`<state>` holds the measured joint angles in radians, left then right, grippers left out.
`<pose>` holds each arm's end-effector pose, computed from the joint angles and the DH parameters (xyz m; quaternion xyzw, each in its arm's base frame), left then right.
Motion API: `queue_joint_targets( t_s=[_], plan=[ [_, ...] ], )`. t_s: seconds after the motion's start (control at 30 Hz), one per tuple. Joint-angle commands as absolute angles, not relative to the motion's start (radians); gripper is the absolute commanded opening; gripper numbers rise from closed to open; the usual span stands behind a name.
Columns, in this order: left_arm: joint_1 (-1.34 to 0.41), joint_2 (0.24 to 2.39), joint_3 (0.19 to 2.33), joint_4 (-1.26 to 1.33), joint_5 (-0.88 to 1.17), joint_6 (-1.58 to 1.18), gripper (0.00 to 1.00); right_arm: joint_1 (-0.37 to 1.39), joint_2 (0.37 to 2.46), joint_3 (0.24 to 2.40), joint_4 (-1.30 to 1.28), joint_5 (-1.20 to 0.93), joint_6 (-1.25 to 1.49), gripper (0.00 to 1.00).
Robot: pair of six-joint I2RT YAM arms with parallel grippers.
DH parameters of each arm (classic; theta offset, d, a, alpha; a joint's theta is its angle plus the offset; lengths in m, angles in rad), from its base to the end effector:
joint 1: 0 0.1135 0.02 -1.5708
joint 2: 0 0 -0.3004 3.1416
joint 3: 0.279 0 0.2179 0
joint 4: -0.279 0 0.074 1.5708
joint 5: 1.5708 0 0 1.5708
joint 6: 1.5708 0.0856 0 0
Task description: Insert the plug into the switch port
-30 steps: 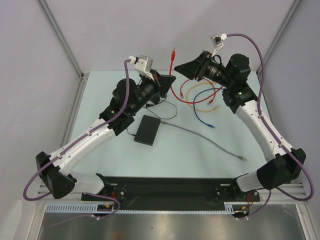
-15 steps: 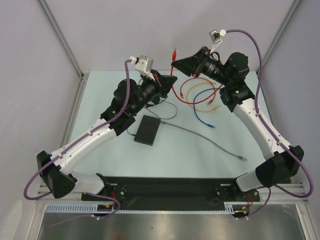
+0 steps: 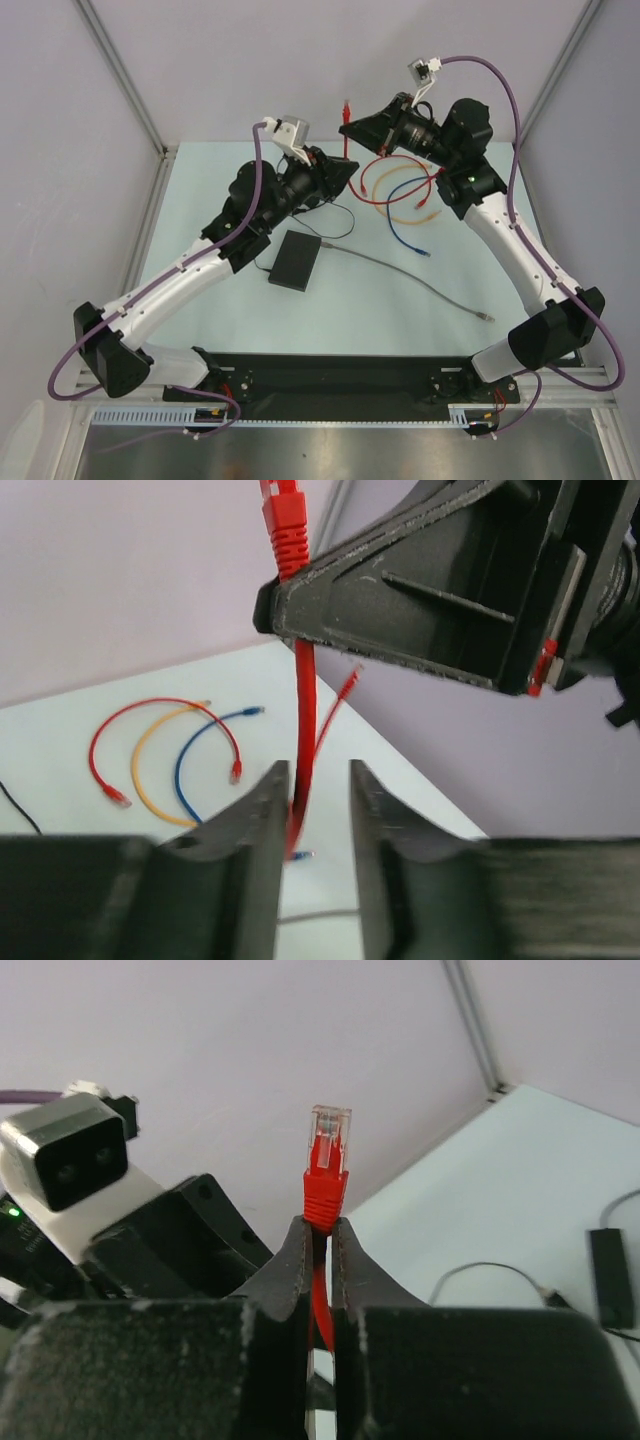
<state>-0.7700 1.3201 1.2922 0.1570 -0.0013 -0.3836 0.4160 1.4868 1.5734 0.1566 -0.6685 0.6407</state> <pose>0.2261 -0.2191 0.4792 0.1263 0.6478 -0.4093 0.6299 0.2853 0.1840 0.5247 -0.1915 0.6073 0.5497 0.5407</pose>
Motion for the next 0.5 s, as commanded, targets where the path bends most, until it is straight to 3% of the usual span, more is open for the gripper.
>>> queue_joint_targets(
  t_s=[0.0, 0.03, 0.13, 0.23, 0.33, 0.47],
  plan=[
    [-0.685, 1.253, 1.261, 0.12, 0.116, -0.414, 0.39, 0.399, 1.485, 1.638, -0.051, -0.686, 0.401, 0.0],
    [-0.654, 1.243, 1.258, 0.073, 0.148, -0.423, 0.48, 0.397, 1.486, 1.652, -0.108, -0.686, 0.34, 0.0],
    [-0.536, 1.207, 1.25, -0.064, 0.277, -0.417, 0.61, 0.393, 1.496, 1.66, -0.32, -0.652, 0.099, 0.0],
    [-0.433, 1.195, 1.25, -0.211, 0.367, -0.324, 0.69, 0.4, 1.522, 1.655, -0.501, -0.6, -0.118, 0.0],
    [-0.322, 1.248, 1.291, -0.369, 0.512, -0.238, 0.74, 0.422, 1.569, 1.646, -0.644, -0.548, -0.277, 0.0],
    [-0.246, 1.334, 1.275, -0.46, 0.545, -0.161, 0.72, 0.462, 1.673, 1.637, -0.791, -0.506, -0.419, 0.0]
  ],
)
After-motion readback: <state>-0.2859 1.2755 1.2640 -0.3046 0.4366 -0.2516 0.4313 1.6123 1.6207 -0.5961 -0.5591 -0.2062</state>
